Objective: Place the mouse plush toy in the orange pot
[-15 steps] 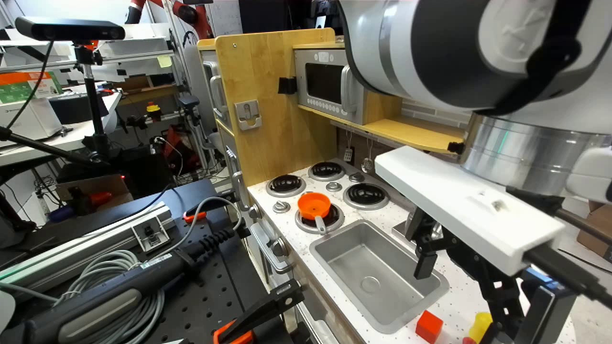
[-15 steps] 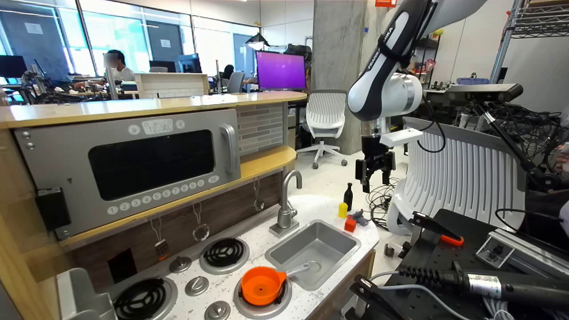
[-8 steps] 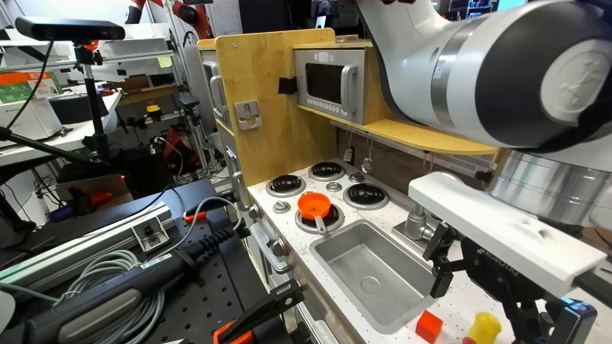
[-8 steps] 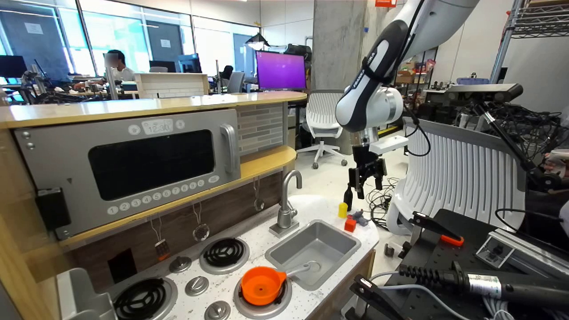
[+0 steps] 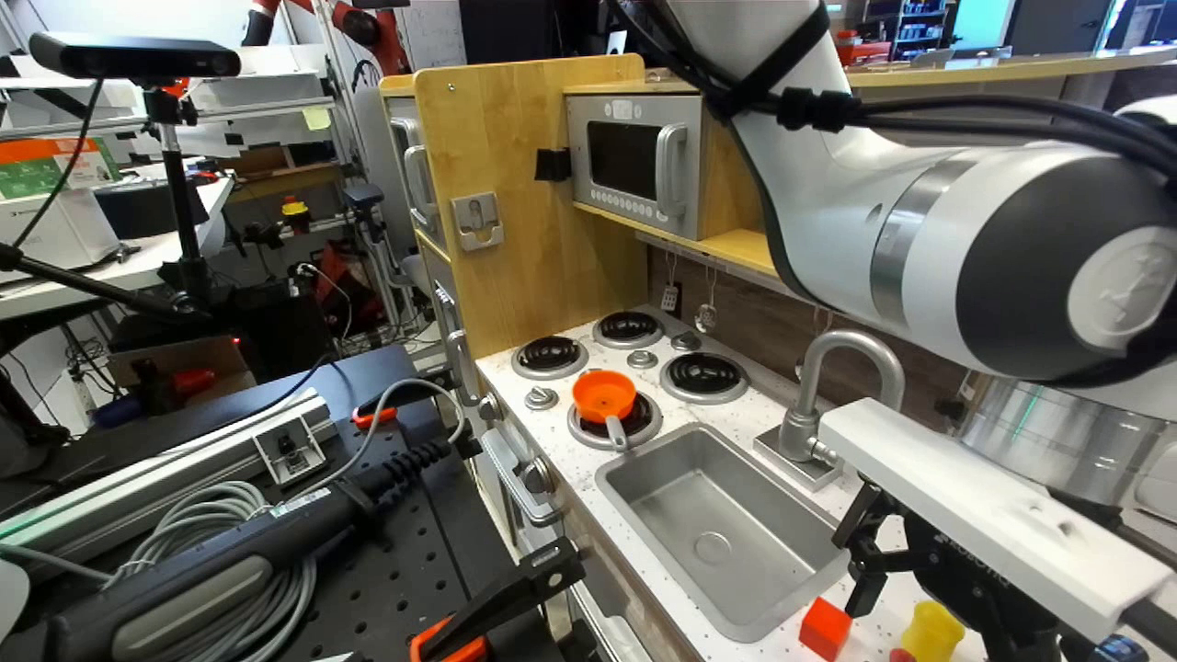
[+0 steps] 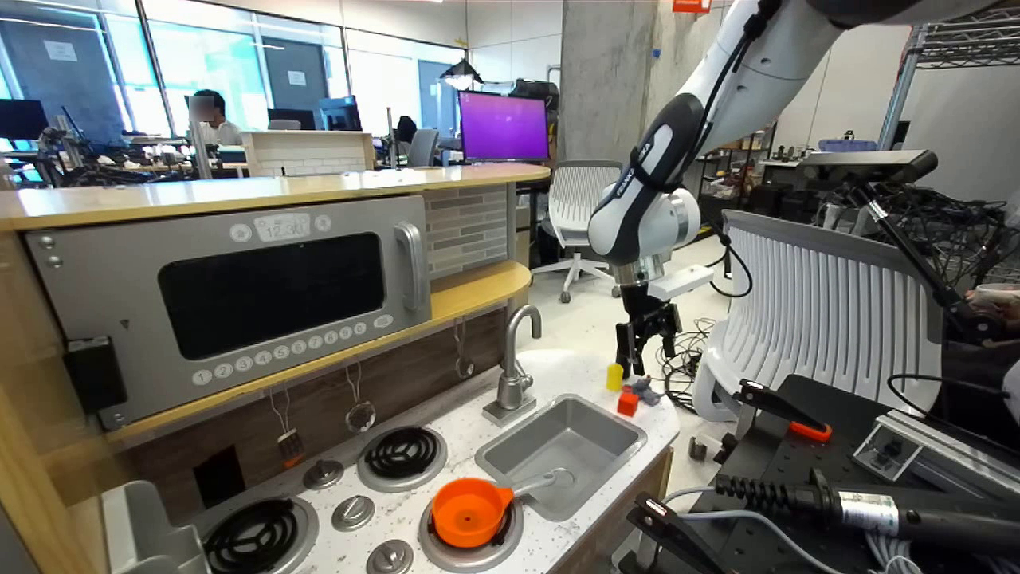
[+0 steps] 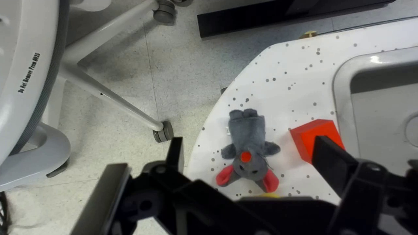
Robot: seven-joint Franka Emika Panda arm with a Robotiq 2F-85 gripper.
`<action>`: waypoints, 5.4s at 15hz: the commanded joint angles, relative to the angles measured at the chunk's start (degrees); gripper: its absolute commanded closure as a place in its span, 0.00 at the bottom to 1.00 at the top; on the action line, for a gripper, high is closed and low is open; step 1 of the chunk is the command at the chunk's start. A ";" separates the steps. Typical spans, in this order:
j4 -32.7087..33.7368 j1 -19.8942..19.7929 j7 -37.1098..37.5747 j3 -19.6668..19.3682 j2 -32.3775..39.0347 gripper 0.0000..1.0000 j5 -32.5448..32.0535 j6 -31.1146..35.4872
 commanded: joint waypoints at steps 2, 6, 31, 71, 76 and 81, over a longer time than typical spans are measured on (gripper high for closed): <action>8.32 -0.92 0.62 0.29 5.77 0.00 -1.81 -4.70; 13.33 -1.47 0.31 0.61 8.91 0.00 -1.78 -8.05; 24.98 -0.29 -2.06 1.62 15.40 0.97 -2.91 -16.45; -26.89 18.80 4.43 14.31 -18.73 0.97 -3.82 15.53; -27.92 22.10 7.68 14.45 -18.04 0.97 -3.58 20.19; -28.75 24.10 12.49 13.34 -17.16 0.97 -3.23 26.48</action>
